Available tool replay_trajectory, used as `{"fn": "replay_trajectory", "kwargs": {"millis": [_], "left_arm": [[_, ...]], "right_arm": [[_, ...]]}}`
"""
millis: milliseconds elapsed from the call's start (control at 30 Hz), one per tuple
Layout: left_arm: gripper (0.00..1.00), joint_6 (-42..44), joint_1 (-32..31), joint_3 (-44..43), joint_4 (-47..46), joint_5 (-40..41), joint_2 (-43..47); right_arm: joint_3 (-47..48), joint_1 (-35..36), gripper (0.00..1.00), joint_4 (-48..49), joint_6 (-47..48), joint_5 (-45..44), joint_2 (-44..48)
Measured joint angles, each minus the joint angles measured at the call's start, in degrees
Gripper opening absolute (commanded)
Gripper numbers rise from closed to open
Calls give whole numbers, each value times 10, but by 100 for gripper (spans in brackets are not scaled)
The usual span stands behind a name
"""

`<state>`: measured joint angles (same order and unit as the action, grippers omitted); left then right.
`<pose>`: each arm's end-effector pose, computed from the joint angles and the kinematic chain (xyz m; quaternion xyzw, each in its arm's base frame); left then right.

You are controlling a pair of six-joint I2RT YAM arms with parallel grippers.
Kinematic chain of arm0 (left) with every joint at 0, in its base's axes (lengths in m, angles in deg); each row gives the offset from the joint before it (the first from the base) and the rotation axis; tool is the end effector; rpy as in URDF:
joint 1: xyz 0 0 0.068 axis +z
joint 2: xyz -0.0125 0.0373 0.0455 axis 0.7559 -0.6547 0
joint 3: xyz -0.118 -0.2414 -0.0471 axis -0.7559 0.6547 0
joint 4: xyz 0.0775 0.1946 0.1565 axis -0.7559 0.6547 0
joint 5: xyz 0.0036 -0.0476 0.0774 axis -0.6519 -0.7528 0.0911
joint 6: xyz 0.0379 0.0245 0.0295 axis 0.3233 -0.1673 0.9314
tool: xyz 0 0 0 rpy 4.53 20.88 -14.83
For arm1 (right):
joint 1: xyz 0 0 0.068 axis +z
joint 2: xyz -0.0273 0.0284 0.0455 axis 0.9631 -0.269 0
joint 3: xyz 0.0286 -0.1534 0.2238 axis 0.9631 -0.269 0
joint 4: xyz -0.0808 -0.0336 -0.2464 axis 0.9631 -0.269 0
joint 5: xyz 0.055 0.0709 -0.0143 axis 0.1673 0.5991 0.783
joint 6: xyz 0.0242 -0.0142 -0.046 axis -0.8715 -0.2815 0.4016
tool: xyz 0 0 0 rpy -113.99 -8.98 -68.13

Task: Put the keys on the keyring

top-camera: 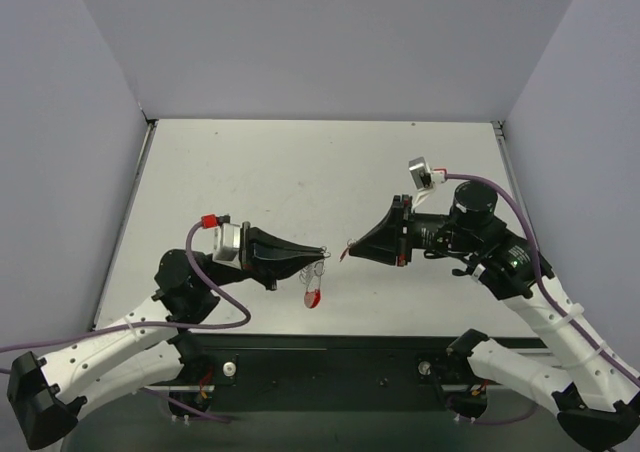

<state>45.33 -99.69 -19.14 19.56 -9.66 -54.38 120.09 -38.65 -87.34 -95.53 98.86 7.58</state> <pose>0.0959 -0.1452 0.3633 0.3516 0.4011 -0.5817 0.6141 0.1279 0.1252 0.4278 -0.3460 0.6080 0.5867 0.4079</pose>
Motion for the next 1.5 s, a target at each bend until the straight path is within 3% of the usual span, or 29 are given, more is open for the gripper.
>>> {"fn": "replay_trajectory", "kwargs": {"millis": [233,533,900,1267,1500], "left_arm": [[0,-48,0,9,-110,-15,-32],[0,-59,0,38,-130,-10,-34],[0,1,0,139,-6,50,-36],[0,32,-3,143,51,76,-120],[0,57,-6,143,146,108,-30]], "right_arm": [[5,29,0,0,2,-7,-3],[5,33,0,-9,14,-19,-2],[-56,33,0,-27,31,-56,17],[-86,33,0,-35,32,-79,23],[-87,33,0,-35,36,-82,23]]}}
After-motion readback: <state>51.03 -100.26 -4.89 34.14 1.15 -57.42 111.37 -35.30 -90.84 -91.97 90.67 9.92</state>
